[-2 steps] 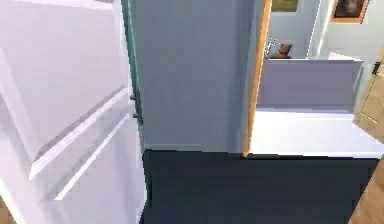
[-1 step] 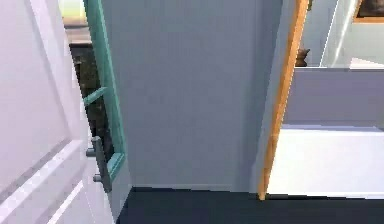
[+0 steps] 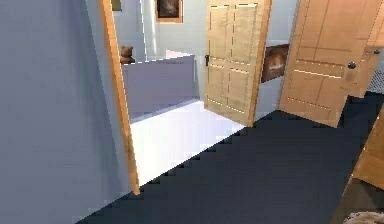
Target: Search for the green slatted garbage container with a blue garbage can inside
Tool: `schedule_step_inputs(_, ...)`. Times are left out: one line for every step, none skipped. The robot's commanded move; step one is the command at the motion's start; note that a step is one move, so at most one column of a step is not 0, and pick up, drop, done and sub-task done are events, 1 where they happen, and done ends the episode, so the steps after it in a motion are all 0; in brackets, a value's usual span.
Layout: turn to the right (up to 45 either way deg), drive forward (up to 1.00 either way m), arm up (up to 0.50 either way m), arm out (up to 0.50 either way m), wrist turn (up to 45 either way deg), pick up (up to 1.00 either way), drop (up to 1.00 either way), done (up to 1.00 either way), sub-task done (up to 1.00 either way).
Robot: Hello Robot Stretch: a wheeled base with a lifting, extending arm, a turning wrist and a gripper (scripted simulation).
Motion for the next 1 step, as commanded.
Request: schedule_step_inputs(33.0, 0.00, 0.00, 0.00, 0.0, 0.00, 0.00, 0.00, 0.00)
